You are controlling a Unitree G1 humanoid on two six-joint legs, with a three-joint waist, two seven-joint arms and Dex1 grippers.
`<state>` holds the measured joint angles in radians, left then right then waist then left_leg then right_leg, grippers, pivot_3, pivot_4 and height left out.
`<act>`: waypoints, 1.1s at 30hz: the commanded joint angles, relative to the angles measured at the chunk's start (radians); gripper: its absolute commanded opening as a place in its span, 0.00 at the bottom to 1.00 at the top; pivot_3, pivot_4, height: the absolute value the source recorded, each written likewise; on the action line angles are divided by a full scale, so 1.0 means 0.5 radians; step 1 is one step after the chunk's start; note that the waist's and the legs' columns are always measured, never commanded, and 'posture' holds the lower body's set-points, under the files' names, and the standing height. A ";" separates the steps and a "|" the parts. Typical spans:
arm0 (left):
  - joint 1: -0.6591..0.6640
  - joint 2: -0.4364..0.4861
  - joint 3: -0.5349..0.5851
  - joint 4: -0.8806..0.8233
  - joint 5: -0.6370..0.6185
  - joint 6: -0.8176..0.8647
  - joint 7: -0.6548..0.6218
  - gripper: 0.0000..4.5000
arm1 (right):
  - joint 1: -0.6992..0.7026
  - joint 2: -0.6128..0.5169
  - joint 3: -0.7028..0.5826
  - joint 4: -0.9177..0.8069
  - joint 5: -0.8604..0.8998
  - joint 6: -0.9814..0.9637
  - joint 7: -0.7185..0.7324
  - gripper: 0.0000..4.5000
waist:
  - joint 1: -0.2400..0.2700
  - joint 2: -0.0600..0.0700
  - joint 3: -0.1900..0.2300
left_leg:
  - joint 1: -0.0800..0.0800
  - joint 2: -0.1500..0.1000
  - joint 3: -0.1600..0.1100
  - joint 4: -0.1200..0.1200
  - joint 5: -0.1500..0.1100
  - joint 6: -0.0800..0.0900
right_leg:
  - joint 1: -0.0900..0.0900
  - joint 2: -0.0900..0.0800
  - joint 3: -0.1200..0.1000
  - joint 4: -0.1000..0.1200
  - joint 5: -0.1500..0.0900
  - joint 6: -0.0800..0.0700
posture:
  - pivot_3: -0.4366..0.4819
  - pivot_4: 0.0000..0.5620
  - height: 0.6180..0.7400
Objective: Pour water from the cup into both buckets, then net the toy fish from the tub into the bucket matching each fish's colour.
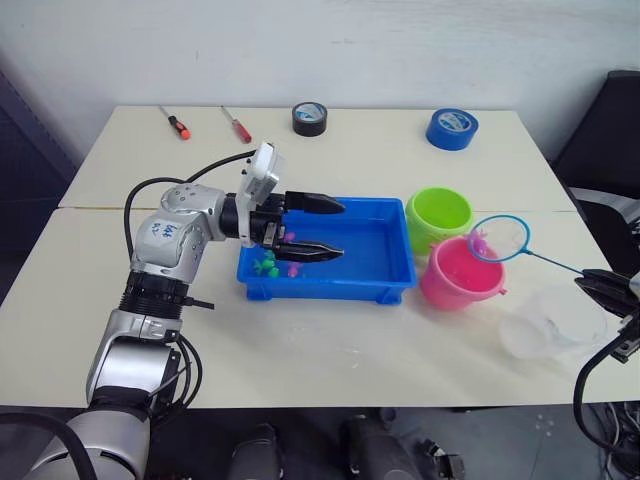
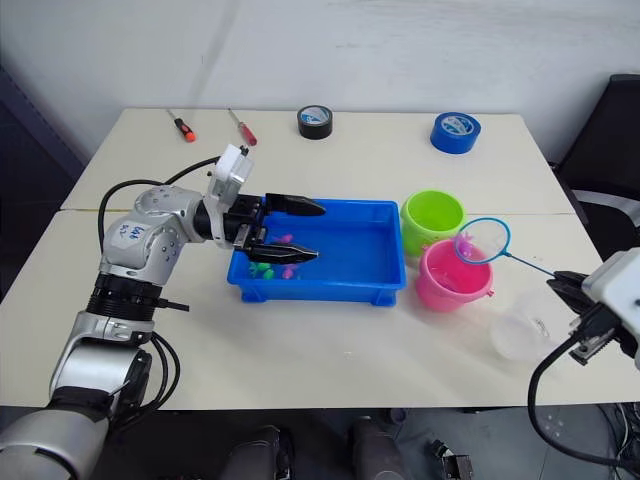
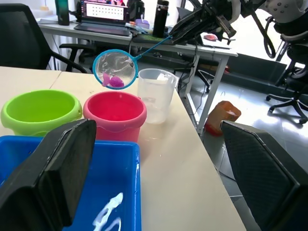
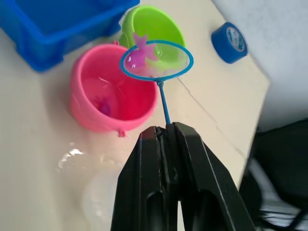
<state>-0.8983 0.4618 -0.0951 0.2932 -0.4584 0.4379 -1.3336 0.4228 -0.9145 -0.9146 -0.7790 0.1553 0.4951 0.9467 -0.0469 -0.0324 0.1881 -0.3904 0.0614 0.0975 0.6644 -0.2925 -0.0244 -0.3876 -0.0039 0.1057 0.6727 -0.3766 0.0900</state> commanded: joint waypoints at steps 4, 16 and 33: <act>-0.064 -0.004 0.017 0.009 0.024 -0.065 -0.023 1.00 | 0.162 -0.115 0.119 0.311 -0.751 -1.198 -0.192 0.00 | -0.005 -0.001 0.000 | 0.000 0.000 0.001 0.000 0.000 0.000 | 0.001 0.000 0.001 -0.001 0.000 0.001 | 0.48 0.27 1.00; -0.027 0.038 0.041 -0.012 0.052 -0.094 0.019 1.00 | 0.066 -0.238 0.150 0.700 -1.216 -2.197 -0.480 0.00 | -0.012 -0.001 0.000 | 0.009 0.001 0.005 0.000 0.000 0.000 | 0.007 0.001 0.004 0.000 0.000 0.001 | 0.48 0.27 1.00; -0.004 0.072 0.047 -0.009 0.066 -0.131 0.053 1.00 | -0.035 -0.308 0.313 0.894 -1.249 -2.455 -0.489 0.00 | -0.016 -0.001 0.001 | 0.031 0.002 0.010 -0.003 -0.001 0.000 | 0.029 0.000 0.007 -0.003 0.000 0.001 | 0.48 0.27 1.00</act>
<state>-0.8897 0.4917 -0.0903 0.3064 -0.4284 0.3894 -1.3102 0.3961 -1.0736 -0.7636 -0.3121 -0.4850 -0.7080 0.6925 -0.0547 -0.0330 0.1885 -0.3747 0.0627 0.1021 0.6627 -0.2932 -0.0245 -0.3732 -0.0035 0.1091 0.6707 -0.3764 0.0904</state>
